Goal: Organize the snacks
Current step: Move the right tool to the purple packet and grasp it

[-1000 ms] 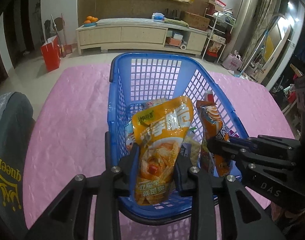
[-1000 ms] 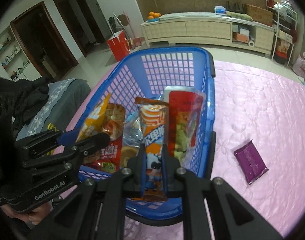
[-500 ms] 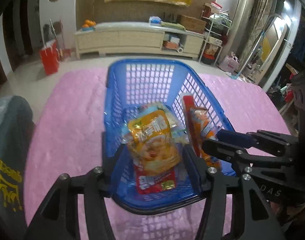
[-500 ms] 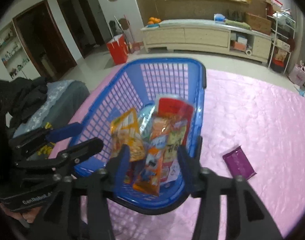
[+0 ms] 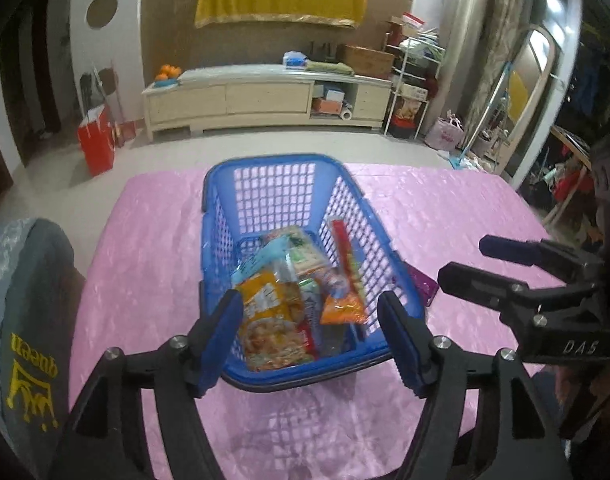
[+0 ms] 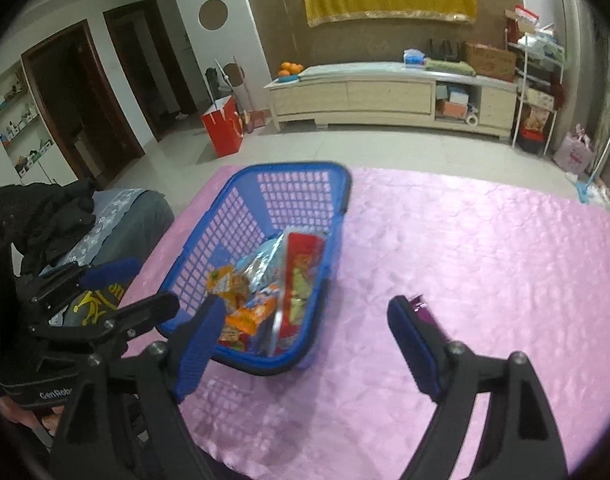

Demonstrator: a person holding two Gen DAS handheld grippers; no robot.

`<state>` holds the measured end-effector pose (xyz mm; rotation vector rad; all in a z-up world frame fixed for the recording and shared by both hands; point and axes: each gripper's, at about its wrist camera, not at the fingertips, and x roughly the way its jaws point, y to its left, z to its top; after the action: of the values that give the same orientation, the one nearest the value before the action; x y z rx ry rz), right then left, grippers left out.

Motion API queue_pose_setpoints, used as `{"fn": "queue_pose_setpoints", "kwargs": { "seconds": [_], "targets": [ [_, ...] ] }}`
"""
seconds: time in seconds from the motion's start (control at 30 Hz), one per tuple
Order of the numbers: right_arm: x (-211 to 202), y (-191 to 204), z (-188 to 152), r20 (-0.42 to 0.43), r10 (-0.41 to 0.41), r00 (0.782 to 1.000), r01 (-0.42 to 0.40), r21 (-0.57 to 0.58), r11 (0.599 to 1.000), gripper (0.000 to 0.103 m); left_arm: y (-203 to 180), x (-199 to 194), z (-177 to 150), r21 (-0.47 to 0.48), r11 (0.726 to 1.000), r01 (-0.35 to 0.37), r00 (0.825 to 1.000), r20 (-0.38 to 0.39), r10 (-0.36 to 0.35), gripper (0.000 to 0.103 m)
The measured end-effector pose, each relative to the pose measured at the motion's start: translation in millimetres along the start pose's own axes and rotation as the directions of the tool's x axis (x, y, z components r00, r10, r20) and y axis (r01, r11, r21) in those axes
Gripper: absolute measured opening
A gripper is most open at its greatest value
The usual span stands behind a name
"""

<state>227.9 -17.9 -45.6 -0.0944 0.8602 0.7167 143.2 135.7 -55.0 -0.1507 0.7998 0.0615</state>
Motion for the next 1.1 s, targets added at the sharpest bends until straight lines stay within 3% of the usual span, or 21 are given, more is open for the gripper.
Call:
{"fn": "queue_pose_setpoints", "kwargs": {
  "seconds": [0.3, 0.5, 0.6, 0.67, 0.7, 0.73, 0.83, 1.1],
  "targets": [
    [-16, -17, 21, 0.003, -0.035, 0.999, 0.035, -0.039, 0.999, 0.089, -28, -7, 28, 0.029, 0.999, -0.015, 0.999, 0.031, 0.014, 0.068],
    [-5, -31, 25, -0.021, -0.064, 0.998, 0.062, -0.084, 0.995, 0.090, -32, 6, 39, 0.014, 0.999, -0.048, 0.998, 0.051, 0.047, 0.068],
    [12, -43, 26, -0.068, -0.064, 0.996, 0.058, -0.090, 0.994, 0.092, -34, 21, 42, 0.030, 0.998, -0.058, 0.998, 0.014, 0.058, 0.068],
    [21, -49, 27, -0.086, -0.080, 0.993, 0.070, -0.103, 0.992, 0.092, -32, 33, 41, 0.022, 0.998, -0.063, 0.998, -0.011, 0.063, 0.075],
    [24, -52, 27, -0.089, -0.089, 0.992, 0.079, -0.112, 0.991, 0.092, -31, 39, 41, 0.024, 0.997, -0.072, 0.997, -0.019, 0.073, 0.091],
    [25, -55, 27, -0.089, -0.095, 0.991, 0.084, -0.116, 0.990, 0.092, -32, 42, 40, 0.029, 0.996, -0.081, 0.996, -0.020, 0.082, 0.096],
    [38, -65, 23, -0.114, -0.111, 0.987, 0.097, -0.123, 0.988, 0.093, -35, 58, 35, 0.057, 0.993, -0.103, 0.994, -0.042, 0.105, 0.103],
    [88, -82, -2, -0.237, -0.090, 0.967, 0.061, -0.127, 0.990, 0.092, -25, 86, 24, 0.037, 0.988, -0.149, 0.983, -0.105, 0.152, 0.103]
  ]
}}
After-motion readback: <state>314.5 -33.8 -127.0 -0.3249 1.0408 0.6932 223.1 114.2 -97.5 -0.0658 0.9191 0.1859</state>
